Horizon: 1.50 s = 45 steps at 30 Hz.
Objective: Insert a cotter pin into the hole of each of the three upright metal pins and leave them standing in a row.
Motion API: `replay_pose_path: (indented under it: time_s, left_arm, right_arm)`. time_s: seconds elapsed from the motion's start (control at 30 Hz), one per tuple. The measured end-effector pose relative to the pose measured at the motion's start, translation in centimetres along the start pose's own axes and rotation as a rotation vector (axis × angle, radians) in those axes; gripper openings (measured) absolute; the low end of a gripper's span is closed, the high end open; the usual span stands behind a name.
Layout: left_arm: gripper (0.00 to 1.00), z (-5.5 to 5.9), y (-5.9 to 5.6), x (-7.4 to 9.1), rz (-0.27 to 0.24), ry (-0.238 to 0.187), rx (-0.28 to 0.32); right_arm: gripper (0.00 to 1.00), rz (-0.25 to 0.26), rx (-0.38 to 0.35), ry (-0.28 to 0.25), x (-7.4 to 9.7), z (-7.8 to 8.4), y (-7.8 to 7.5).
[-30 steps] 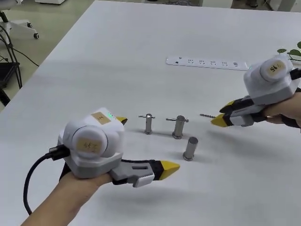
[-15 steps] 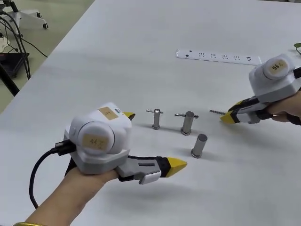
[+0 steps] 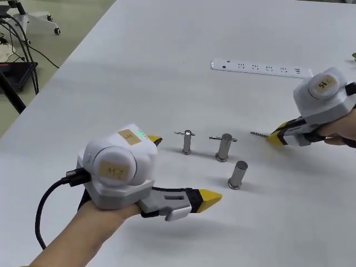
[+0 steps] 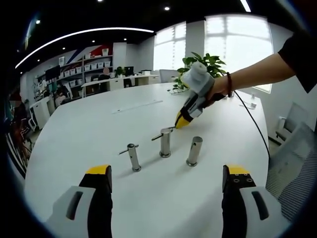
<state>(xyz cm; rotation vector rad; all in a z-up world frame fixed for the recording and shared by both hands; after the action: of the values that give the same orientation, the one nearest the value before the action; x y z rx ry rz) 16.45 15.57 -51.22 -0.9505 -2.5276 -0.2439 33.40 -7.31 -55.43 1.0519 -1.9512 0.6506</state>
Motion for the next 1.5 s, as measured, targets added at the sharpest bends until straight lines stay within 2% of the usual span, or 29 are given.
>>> replay_pose_path:
  time_s: [0.1, 0.37, 0.8, 1.17, 1.27, 1.5]
  left_arm:
    - [0.91, 0.0, 0.0, 0.0, 0.001, -0.001, 0.002]
    - [0.91, -0.1, 0.1, 0.1, 0.0, -0.002, 0.0]
    - [0.84, 0.0, 0.0, 0.1, 0.009, 0.004, 0.01]
    - [0.75, -0.1, -0.2, 0.3, 0.022, -0.009, 0.058]
    - [0.72, -0.4, -0.3, 0.3, 0.033, -0.018, 0.077]
    - [0.67, -1.1, -0.8, 0.2, 0.047, -0.025, 0.072]
  right_arm:
    - [0.0, -0.004, 0.015, 0.012, -0.1, 0.0, 0.3]
    - [0.0, 0.007, 0.146, 0.042, 0.0, -0.6, 1.3]
    - [0.0, 0.011, 0.147, 0.028, 0.9, -0.4, 1.5]
    - [0.0, 0.031, 0.153, -0.026, 3.3, -0.4, 2.4]
    - [0.0, 0.032, 0.162, -0.048, 4.0, -0.5, 3.1]
    - [0.0, 0.031, 0.188, -0.099, 5.5, -0.9, 4.8]
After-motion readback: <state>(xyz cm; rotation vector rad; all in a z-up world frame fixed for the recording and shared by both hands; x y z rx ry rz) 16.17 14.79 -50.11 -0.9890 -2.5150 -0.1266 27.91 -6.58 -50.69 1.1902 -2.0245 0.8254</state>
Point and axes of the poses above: the centre of the closed fingertips' face, and the gripper's own axes: x roughly backward along the fingers, y roughly to its left, z roughly out of its underside, the point moved 7 cm from there along x, roughly backward along the fingers, and after that the axes turned 4 degrees about -x, right-handed, at the moved point
